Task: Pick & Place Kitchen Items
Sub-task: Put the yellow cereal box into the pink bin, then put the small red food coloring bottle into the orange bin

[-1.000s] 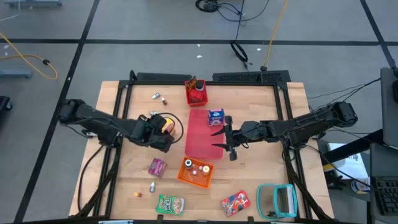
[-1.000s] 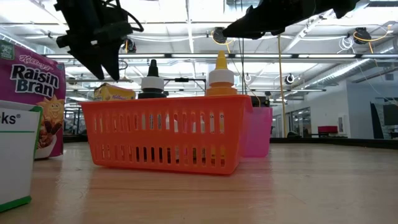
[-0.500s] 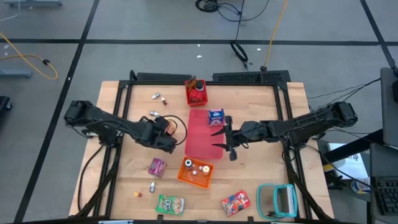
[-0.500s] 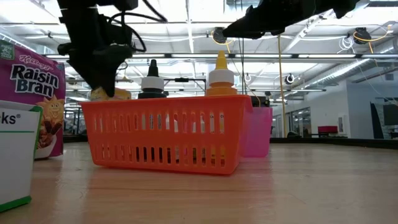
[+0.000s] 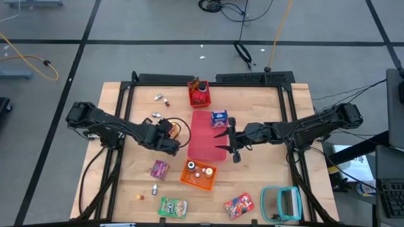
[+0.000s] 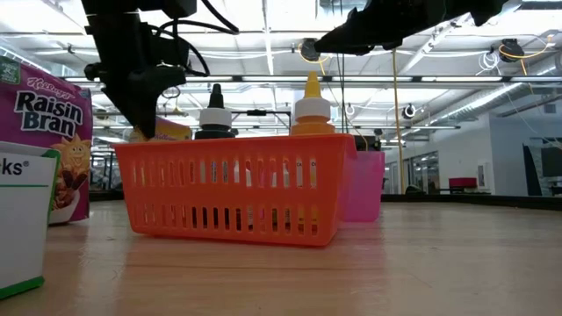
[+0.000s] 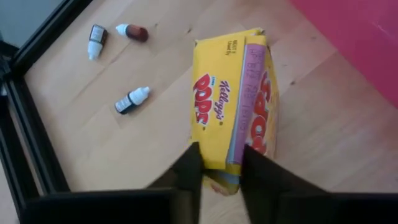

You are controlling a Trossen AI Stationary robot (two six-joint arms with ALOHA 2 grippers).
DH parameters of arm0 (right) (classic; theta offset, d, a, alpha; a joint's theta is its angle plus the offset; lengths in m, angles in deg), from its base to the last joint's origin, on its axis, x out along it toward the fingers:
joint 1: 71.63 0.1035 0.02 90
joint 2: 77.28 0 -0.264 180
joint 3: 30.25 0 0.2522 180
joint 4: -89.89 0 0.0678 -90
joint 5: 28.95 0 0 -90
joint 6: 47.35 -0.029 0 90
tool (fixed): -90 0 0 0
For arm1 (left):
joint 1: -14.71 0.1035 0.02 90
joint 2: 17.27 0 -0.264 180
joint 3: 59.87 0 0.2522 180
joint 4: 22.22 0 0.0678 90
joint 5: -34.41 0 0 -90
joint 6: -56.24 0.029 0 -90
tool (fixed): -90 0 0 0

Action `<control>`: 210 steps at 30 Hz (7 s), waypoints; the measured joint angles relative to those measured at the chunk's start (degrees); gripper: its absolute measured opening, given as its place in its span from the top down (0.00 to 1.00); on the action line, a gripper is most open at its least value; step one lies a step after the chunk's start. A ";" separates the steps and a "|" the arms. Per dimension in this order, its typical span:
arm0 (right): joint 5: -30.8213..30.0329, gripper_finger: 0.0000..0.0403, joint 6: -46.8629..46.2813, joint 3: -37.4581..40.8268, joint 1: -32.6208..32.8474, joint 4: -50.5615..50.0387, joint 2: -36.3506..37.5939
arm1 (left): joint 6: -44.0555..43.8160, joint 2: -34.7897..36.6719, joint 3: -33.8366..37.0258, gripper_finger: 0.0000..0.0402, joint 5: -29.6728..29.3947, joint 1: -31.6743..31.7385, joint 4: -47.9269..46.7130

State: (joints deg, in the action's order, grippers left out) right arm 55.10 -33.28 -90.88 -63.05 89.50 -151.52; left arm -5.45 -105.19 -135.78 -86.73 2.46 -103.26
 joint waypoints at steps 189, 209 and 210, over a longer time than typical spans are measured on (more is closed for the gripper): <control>0.00 0.58 0.59 4.52 -1.11 9.50 -0.02 | 74.21 7.15 20.87 0.54 23.45 44.00 27.46; 0.02 0.58 0.37 4.55 -1.11 9.51 -0.01 | 84.66 4.70 20.98 0.54 25.19 43.94 32.03; 0.02 0.58 0.37 4.55 -1.11 9.51 -0.02 | 85.45 4.30 20.98 0.54 24.85 43.93 32.54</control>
State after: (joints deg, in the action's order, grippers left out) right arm 55.12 -32.91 -86.34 -64.17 99.01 -151.54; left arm 80.00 -100.89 -114.79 -61.88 46.39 -70.72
